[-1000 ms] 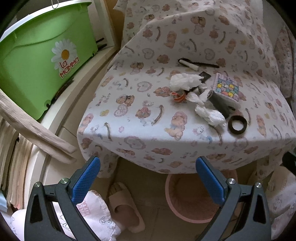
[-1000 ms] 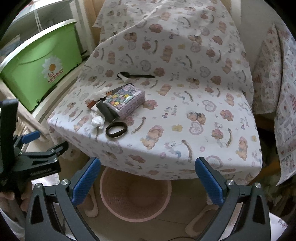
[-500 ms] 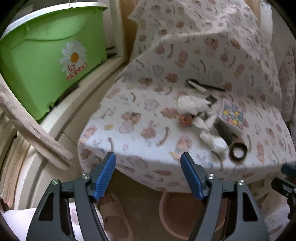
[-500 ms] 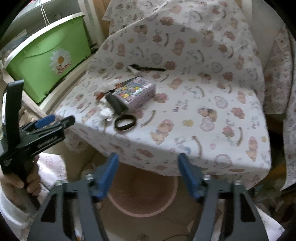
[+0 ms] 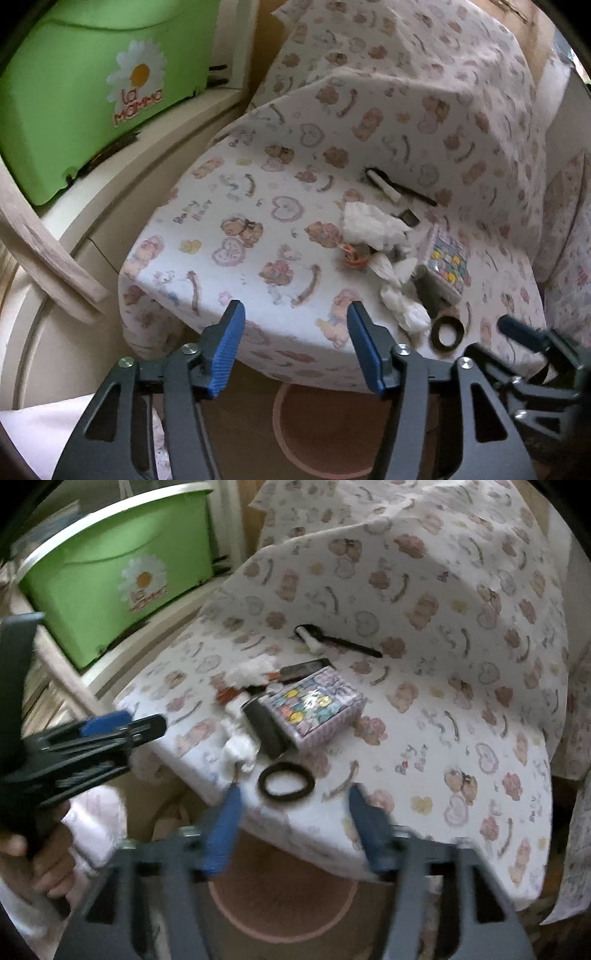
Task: Collect trash
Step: 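Reach the left tool to the crumpled white tissue and close on it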
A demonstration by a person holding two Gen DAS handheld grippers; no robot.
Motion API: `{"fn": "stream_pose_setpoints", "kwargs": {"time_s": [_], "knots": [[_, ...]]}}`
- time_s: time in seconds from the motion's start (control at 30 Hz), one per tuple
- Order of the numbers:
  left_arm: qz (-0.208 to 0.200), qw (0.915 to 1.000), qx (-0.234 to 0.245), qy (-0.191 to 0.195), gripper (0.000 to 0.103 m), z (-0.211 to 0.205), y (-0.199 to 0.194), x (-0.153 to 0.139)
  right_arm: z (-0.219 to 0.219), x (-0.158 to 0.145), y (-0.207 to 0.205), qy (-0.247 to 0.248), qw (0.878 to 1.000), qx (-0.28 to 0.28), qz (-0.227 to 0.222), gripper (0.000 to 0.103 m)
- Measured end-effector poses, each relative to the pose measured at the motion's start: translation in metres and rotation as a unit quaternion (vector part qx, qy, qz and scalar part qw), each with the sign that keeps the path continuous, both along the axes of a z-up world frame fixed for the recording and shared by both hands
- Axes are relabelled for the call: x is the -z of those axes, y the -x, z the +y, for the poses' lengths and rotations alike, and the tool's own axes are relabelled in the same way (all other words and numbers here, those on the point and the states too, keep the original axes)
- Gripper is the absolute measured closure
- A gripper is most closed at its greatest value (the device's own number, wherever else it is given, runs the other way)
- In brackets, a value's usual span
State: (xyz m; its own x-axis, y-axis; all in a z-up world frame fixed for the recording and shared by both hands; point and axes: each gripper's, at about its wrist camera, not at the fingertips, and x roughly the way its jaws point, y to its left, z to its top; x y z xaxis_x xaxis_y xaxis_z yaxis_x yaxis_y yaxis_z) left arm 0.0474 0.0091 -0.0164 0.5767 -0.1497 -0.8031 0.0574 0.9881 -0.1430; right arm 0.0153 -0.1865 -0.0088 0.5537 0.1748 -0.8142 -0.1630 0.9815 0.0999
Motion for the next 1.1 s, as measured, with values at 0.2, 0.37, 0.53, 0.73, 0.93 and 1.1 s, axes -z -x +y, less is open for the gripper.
{"fn": "stream_pose_setpoints", "kwargs": {"time_s": [0.2, 0.37, 0.53, 0.73, 0.93, 1.1], "knots": [[-0.004, 0.9973, -0.035, -0.065, 0.034, 0.0, -0.005, 0.009, 0.018, 0.017, -0.013, 0.035, 0.999, -0.03, 0.007, 0.038], [-0.038, 0.9924, -0.048, -0.107, 0.013, -0.005, -0.001, 0.006, 0.023, 0.029, -0.021, 0.041, 0.999, -0.025, 0.019, 0.065], [-0.047, 0.9937, -0.035, -0.095, 0.01, -0.006, 0.002, 0.002, 0.014, 0.024, -0.02, 0.019, 0.999, -0.012, 0.022, 0.096], [-0.027, 0.997, -0.021, -0.069, 0.01, -0.012, -0.008, 0.003, -0.012, 0.004, -0.018, -0.017, 1.0, 0.02, 0.009, 0.096], [0.003, 0.998, 0.043, -0.045, 0.01, -0.035, -0.047, -0.013, -0.041, 0.0, -0.025, -0.034, 0.998, 0.055, 0.024, 0.096], [0.058, 0.9935, 0.089, -0.041, 0.026, -0.065, -0.089, -0.02, -0.055, -0.003, -0.025, -0.048, 0.996, 0.065, 0.026, 0.096]]}}
